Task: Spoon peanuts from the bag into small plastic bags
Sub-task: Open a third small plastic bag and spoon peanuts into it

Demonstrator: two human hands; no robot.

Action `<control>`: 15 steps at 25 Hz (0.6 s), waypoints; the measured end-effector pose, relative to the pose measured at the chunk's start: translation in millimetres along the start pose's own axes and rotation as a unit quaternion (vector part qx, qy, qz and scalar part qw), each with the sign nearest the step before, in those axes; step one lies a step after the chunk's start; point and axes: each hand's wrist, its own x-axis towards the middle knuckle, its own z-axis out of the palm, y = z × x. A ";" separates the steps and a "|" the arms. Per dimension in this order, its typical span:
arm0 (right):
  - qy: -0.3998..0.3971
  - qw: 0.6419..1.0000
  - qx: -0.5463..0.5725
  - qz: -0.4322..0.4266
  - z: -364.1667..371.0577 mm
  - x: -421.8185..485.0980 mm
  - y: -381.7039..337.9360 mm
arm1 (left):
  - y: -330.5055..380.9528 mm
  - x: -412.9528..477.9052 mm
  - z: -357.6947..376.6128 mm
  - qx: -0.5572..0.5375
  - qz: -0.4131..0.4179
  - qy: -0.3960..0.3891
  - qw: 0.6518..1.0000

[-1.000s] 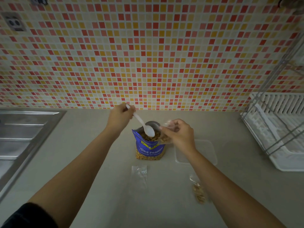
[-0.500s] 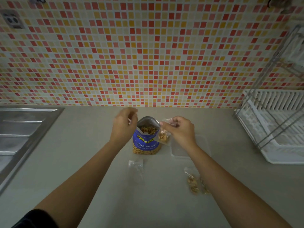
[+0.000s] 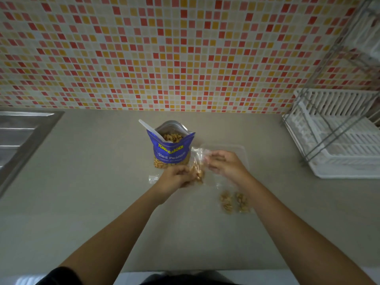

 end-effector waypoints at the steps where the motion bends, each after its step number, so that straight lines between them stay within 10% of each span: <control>1: 0.009 1.000 -0.027 0.009 -5.1 -3.7 10.9 | -8.8 -2.0 5.3 -0.001 -0.026 -0.007 1.000; 15: 0.156 0.897 -0.409 -0.059 -13.2 -7.4 96.0 | -77.7 -2.1 51.3 0.326 0.062 0.068 0.941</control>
